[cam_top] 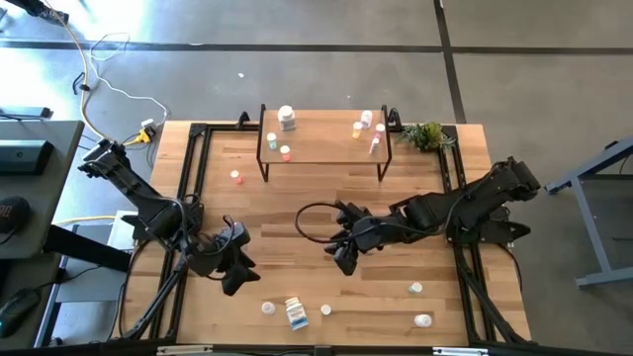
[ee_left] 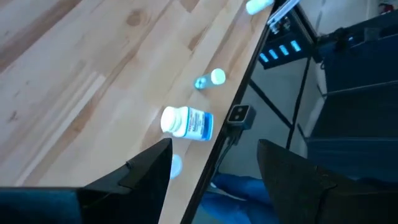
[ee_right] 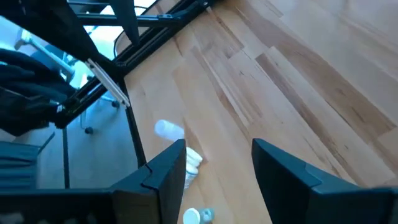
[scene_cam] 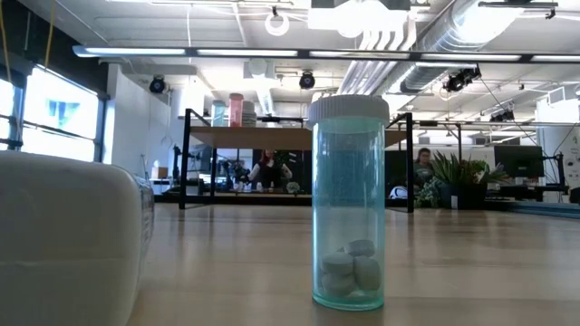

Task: Pick and place medicine bottles onto shelf by color
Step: Put the left transparent pill bottle on the shelf

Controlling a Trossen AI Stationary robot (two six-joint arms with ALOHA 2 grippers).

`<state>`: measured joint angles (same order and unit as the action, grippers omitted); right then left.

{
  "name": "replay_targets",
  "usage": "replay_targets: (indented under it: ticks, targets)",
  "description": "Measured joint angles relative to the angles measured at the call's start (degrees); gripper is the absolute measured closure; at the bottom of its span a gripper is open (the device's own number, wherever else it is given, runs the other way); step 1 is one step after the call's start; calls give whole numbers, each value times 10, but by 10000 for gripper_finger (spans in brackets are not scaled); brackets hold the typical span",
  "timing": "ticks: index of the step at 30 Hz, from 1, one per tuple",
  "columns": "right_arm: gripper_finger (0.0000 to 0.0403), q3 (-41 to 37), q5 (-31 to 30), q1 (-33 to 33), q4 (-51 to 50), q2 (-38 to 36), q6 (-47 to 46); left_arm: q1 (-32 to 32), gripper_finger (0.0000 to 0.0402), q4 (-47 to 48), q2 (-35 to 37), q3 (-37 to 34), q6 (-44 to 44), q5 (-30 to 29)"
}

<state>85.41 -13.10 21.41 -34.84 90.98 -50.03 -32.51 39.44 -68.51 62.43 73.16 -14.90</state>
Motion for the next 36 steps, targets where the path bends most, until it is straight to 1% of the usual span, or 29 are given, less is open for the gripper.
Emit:
replay_targets:
  ticks: [2, 4, 11, 16, 23, 26, 36]
  targets:
    - [229, 0, 0, 0, -1, 0, 17, -12, 174, -4, -8, 0, -7, -10]
    - [229, 0, 0, 0, -1, 0, 29, -26, 174, -3, -20, 0, -32, -25]
    - [229, 0, -2, -3, -4, 0, 42, -91, 174, -4, -81, 0, -159, -112]
    - [229, 0, -2, -8, -15, 0, 42, -115, 174, -4, -126, 0, -190, -163]
    - [229, 0, -2, -15, -27, 0, 40, -114, 174, -4, -185, 0, -198, -163]
    - [229, 0, -2, -15, -26, 0, 40, -114, 174, -8, -200, 0, -198, -148]
    - [229, 0, -2, -15, -27, 0, 40, -111, 174, -56, -249, 0, -213, -134]
